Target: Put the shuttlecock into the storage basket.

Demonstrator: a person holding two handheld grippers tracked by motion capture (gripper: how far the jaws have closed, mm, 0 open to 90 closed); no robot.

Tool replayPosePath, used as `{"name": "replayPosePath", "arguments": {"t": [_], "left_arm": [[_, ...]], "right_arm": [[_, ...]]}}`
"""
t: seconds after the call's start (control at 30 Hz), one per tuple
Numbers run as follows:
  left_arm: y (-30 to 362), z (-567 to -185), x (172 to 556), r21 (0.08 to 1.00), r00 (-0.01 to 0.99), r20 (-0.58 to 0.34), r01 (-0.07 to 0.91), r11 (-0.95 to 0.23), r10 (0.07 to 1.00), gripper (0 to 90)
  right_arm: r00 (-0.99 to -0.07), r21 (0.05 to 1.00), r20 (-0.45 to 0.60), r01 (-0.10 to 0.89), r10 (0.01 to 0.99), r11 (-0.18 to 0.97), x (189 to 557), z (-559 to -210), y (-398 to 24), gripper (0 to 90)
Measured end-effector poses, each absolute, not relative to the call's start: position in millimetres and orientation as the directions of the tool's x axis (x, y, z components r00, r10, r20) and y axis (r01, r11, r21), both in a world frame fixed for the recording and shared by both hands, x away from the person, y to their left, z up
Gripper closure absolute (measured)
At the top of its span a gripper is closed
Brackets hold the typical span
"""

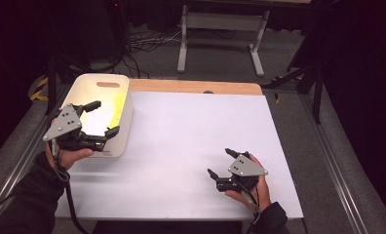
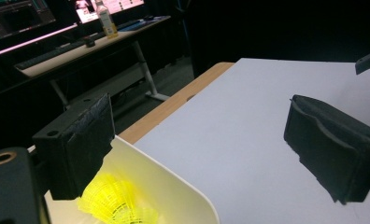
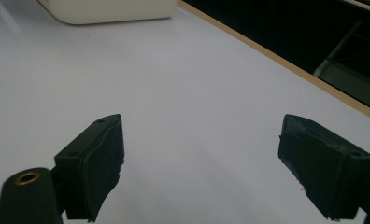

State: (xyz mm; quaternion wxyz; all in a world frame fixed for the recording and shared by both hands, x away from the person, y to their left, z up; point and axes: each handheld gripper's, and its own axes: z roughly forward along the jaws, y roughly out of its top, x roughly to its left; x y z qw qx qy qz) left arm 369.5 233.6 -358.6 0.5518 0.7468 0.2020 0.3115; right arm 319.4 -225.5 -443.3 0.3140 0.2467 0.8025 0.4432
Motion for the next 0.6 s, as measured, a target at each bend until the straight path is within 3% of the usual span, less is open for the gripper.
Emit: {"name": "replayPosePath", "arguments": {"t": [0.6], "left_arm": [[220.3, -370.1, 357.4, 0.949, 0.748, 0.25, -0.062, -0.31, 0.615, 9.4]], "right_arm": [[-0.684, 0.866, -0.287, 0.114, 0.671, 0.486, 318.3, -442.9, -224.4, 15.4]]}}
